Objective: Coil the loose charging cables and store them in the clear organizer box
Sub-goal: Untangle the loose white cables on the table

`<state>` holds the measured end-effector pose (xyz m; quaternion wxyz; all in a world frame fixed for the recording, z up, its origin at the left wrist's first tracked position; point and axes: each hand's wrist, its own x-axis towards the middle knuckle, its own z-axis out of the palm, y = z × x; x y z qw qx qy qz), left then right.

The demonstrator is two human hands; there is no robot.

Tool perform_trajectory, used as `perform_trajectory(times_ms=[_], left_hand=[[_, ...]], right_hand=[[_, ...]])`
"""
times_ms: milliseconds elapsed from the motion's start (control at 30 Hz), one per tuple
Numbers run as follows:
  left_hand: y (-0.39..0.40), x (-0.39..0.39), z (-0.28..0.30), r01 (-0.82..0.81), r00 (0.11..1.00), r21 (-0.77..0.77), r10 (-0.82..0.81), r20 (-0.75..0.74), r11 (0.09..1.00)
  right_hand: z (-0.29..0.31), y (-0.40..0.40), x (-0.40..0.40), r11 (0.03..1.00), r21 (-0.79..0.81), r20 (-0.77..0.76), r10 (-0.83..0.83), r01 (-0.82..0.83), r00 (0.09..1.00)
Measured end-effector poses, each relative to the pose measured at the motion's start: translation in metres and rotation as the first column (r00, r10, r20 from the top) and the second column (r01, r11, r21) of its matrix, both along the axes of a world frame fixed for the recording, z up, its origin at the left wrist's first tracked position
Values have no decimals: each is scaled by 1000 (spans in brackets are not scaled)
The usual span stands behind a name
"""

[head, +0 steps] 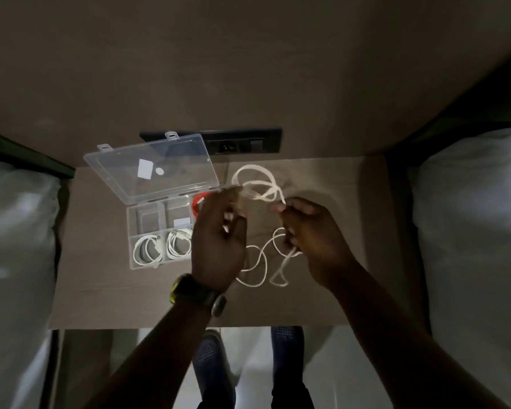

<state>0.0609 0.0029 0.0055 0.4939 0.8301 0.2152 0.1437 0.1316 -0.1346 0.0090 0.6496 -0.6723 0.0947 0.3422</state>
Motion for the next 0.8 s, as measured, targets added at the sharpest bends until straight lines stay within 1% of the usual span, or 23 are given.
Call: perform_trajectory(times_ms=[33,67,100,133,167,200,233,267,333,367,400,433,467,500,533,600,667,700,733,800], left_hand=[[9,7,9,95,995,43,-96,31,995],[17,14,17,232,970,124,-239,37,965],[23,21,22,367,926,211,-378,16,906],[26,27,24,468,877,269,-481,-18,842],[28,31,23,531,841,280,-538,-55,800],[29,35,21,564,823,256,-562,-88,785],[28,35,19,573,819,206,-563,-108,793],[26,35,17,568,822,122,-556,-119,814],[24,31,10,480,865,-104,-490,-111,871],[24,29,7,407,894,-239,-438,-92,881],[25,26,5,330,920,-389,-385,-71,860],[24,22,4,252,941,-534,-333,-59,807],[22,18,2,178,958,-666,-283,-53,725],[21,13,1,104,972,-763,-228,-59,638],[20,8,0,29,983,-829,-166,-77,558],[21,1,-2,-85,991,-913,-57,-117,399],[26,-1,0,-142,990,-965,24,-141,221],[29,-1,1,-163,986,-970,51,-157,179],[32,-2,1,-184,983,-961,55,-176,207],[39,-9,-2,-208,973,-895,-13,-232,395]], right_hand=[[12,-6,-5,990,-84,146,127,-116,981],[24,-11,-8,964,-160,262,250,-213,932],[35,-16,-9,932,-216,336,350,-290,874],[44,-20,-8,910,-246,372,405,-333,835],[53,-26,-5,905,-253,398,420,-343,816],[60,-30,-1,917,-228,419,396,-328,817],[65,-35,4,940,-184,434,341,-289,834],[69,-40,10,961,-158,453,274,-226,848],[71,-47,22,979,-182,519,177,-94,836],[70,-50,28,978,-207,554,142,-29,820],[69,-53,34,972,-229,584,99,47,806],[67,-58,40,961,-242,605,43,133,795],[65,-62,46,946,-238,617,-28,220,786],[63,-66,51,928,-225,616,-101,297,781],[61,-68,55,911,-211,603,-163,354,781],[56,-68,57,893,-211,606,-201,398,770],[49,-66,55,882,-249,648,-155,400,745],[44,-67,54,874,-263,657,-149,410,739],[40,-70,54,860,-269,653,-168,433,739],[36,-79,59,838,-244,594,-269,488,758]])
